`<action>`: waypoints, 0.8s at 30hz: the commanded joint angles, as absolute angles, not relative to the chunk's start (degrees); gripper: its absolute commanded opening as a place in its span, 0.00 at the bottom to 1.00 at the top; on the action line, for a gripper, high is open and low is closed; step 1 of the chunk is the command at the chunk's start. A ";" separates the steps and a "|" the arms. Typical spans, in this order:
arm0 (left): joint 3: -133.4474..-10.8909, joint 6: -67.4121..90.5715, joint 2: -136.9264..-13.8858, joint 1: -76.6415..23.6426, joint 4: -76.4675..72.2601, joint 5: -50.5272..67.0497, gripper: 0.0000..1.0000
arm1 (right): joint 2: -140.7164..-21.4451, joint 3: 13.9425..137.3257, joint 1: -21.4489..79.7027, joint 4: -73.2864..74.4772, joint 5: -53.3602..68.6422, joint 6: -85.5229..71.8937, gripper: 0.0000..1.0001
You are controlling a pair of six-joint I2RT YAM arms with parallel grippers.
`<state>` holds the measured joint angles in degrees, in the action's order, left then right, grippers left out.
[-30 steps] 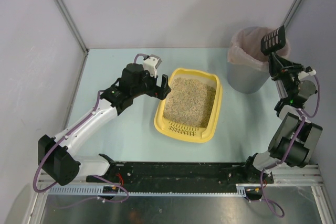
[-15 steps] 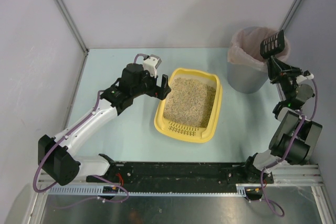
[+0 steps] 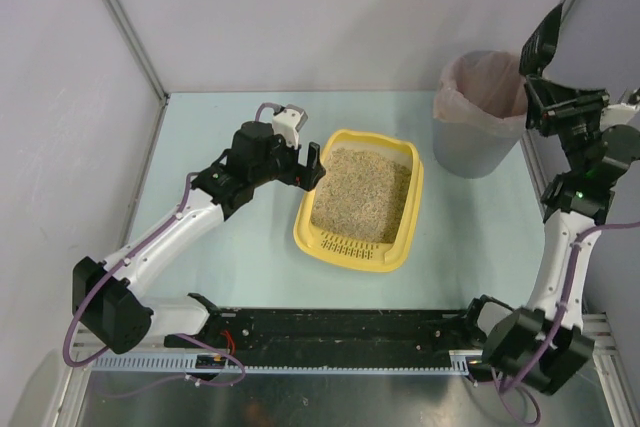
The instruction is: Clean the litter box
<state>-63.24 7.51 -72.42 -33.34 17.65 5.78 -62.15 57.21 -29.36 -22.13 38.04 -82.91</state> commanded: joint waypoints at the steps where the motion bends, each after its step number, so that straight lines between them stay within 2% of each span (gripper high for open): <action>1: -63.02 7.82 -71.63 -33.40 15.29 7.99 0.96 | -56.26 66.60 -20.76 4.10 27.18 -52.68 0.00; 6: -63.11 8.17 -72.25 -33.40 15.29 8.70 0.94 | -56.95 72.32 -4.07 19.29 14.25 -36.76 0.00; 7: -63.02 8.09 -71.99 -33.40 15.29 8.61 0.92 | -57.56 73.64 2.83 21.42 12.59 -32.39 0.00; 9: -62.67 7.04 -71.98 -33.40 15.29 7.74 0.91 | -59.67 76.54 9.46 27.99 4.43 -28.49 0.00; 10: -62.06 6.94 -72.07 -33.31 15.21 7.04 0.89 | -60.55 77.25 16.63 29.95 1.00 -26.39 0.00; 11: -61.79 6.86 -72.16 -33.31 15.29 6.68 0.88 | -62.12 78.47 19.66 31.71 -6.25 -23.50 0.00; 13: -61.53 6.59 -72.77 -33.22 15.29 6.68 0.84 | -64.32 79.36 26.50 37.16 -11.58 -21.19 0.00; 18: -61.44 6.06 -74.70 -33.22 15.03 6.50 0.79 | -71.53 81.91 31.89 46.56 -14.50 -17.41 0.00; 24: -61.26 6.50 -76.46 -33.22 15.03 8.35 0.78 | -75.67 85.25 41.57 54.04 -19.86 -12.06 0.00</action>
<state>-61.58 7.46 -75.75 -33.34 16.93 6.66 -75.22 80.16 36.91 47.70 -13.56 -18.15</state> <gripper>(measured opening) 0.779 0.300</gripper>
